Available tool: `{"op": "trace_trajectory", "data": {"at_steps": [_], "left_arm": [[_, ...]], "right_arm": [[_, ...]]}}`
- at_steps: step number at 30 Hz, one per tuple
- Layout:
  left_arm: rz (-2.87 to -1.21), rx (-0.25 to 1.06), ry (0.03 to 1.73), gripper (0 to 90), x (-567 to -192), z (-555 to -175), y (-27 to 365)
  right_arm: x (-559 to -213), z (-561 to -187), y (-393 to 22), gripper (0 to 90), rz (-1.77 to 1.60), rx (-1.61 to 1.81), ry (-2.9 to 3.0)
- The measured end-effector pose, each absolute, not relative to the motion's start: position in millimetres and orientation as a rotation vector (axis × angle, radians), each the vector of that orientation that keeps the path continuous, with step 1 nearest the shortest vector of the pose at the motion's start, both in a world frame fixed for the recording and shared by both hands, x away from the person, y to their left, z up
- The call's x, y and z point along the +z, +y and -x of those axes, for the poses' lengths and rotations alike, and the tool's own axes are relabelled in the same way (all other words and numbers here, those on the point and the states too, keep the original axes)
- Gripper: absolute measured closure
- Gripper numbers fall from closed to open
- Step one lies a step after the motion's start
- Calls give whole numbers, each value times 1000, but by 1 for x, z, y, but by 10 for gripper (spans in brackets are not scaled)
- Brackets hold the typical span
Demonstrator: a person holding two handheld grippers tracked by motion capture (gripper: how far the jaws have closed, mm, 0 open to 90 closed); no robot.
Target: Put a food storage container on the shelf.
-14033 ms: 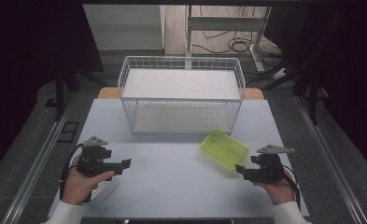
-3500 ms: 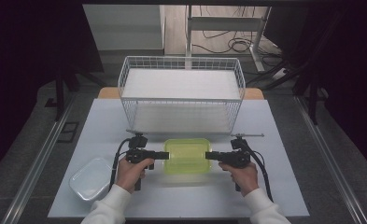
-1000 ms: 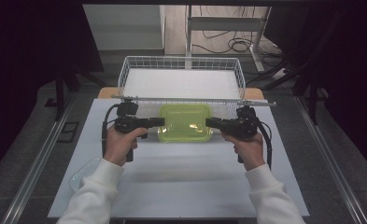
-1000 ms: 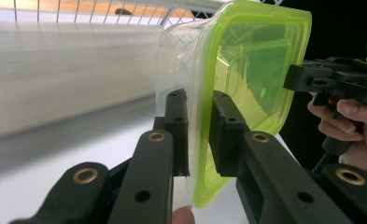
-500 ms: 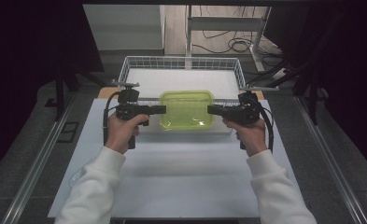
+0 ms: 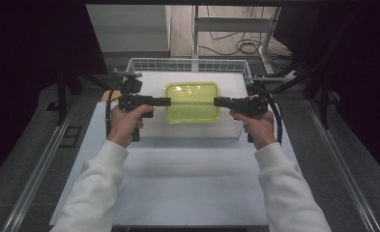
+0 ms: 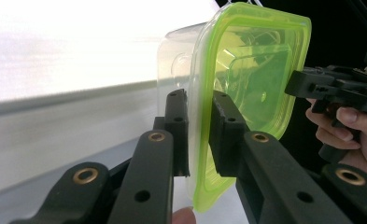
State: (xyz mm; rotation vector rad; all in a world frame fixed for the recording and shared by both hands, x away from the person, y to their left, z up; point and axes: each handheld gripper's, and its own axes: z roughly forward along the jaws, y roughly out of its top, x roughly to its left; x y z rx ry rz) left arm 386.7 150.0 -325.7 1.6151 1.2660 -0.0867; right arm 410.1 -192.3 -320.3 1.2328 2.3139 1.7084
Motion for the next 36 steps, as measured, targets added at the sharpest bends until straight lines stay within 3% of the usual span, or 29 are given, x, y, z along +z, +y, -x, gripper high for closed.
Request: {"op": "trace_trajectory", "data": {"at_steps": [19, 36], "left_arm": [[-1604, -120, 1274, 789, -311, -435, 155], [-1591, -163, 1319, 785, -319, -475, 157]], "right_arm": [[-302, -451, -191, 779, -1286, 1725, 2309], [-312, -491, -188, 780, -1422, 1704, 2313]]}}
